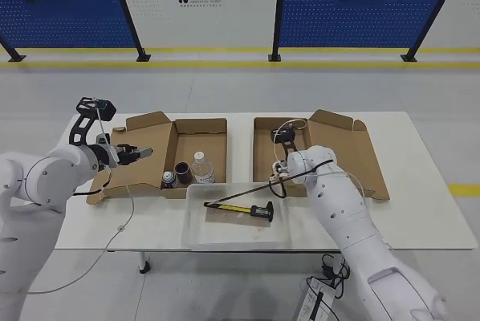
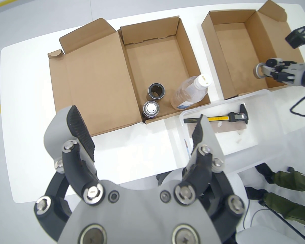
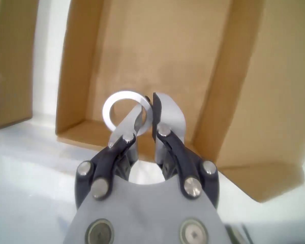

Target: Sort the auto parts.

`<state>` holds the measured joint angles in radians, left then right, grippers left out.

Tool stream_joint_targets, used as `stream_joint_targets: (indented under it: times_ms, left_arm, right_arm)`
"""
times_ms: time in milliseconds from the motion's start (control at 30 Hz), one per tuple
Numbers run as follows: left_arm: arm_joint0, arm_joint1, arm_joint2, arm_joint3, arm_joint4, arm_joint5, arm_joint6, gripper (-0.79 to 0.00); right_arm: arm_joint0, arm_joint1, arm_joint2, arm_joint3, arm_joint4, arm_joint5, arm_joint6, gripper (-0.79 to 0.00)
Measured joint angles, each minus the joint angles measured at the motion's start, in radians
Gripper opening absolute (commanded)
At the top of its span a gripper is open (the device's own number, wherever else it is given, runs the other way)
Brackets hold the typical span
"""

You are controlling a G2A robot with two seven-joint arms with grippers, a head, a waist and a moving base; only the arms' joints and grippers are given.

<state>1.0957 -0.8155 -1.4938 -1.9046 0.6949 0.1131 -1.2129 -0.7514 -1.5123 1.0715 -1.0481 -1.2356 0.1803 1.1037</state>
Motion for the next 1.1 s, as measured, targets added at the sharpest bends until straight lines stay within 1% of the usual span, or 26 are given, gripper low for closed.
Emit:
stream_joint_targets:
  times_ms: [233, 533, 767, 933, 1100]
  left_arm:
    - [0.0, 0.0, 0.0, 0.0, 0.0, 0.0, 0.0, 0.0]
    - [0.0, 0.0, 0.0, 0.0, 0.0, 0.0, 0.0, 0.0]
    - [0.0, 0.0, 0.0, 0.0, 0.0, 0.0, 0.0, 0.0]
    - [0.0, 0.0, 0.0, 0.0, 0.0, 0.0, 0.0, 0.0]
    - [0.0, 0.0, 0.0, 0.0, 0.0, 0.0, 0.0, 0.0]
  right_arm:
    - [0.047, -0.017, -0.027, 0.114, 0.037, -0.019, -0.026, -0.785]
    - [0.084, -0.033, -0.047, 0.214, 0.083, -0.049, -0.035, -0.785]
    - [0.1, -0.043, -0.059, 0.264, 0.104, -0.055, -0.056, -0.785]
    - [0.112, -0.049, -0.067, 0.293, 0.115, -0.062, -0.063, -0.723]
    - [0.12, -0.053, -0.072, 0.306, 0.122, -0.066, -0.065, -0.628]
